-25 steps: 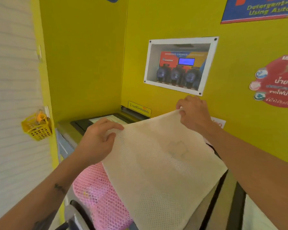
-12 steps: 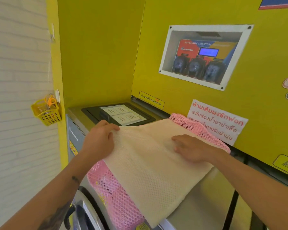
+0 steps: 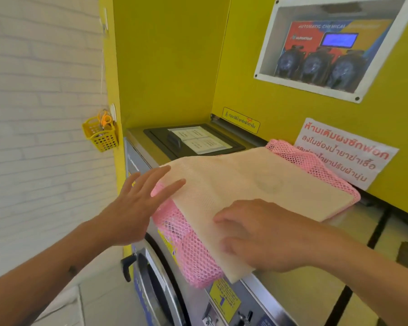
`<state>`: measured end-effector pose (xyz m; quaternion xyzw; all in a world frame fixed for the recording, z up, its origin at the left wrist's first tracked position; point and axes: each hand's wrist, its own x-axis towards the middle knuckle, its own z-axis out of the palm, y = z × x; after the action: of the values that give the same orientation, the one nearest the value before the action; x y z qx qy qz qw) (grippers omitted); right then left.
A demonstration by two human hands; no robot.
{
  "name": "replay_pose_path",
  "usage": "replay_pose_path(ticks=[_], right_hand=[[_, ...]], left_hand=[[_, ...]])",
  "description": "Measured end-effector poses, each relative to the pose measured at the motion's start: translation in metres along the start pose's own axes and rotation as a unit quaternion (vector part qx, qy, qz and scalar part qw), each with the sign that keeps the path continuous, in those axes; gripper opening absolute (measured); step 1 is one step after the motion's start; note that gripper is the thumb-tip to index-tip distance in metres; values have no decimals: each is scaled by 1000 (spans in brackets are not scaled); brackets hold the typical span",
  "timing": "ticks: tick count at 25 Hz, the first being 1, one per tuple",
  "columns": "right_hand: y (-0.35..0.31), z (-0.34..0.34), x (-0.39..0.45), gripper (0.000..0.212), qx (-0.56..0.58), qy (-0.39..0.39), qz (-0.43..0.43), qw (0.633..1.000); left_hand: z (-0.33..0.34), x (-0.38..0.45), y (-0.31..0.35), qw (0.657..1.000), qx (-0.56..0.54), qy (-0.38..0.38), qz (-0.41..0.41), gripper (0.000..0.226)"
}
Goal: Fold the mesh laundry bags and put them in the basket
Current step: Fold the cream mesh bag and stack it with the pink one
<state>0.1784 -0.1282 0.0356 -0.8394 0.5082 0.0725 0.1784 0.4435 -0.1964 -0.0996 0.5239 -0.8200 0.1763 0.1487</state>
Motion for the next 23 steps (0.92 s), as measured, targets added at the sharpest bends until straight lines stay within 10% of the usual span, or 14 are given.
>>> replay_pose_path(ticks=[8,15,23], right_hand=[[-44,69,45,94,-238,120,91,960],[-19,74,37,57,-277,219,8,936],[79,24,-86,44,-128,64,-10,990]], left_hand=[[18,24,38,999,0,48,-23,122],[1,18,41,990,-41,136,-20,79],[-52,-17,131,990,-82,88,71,60]])
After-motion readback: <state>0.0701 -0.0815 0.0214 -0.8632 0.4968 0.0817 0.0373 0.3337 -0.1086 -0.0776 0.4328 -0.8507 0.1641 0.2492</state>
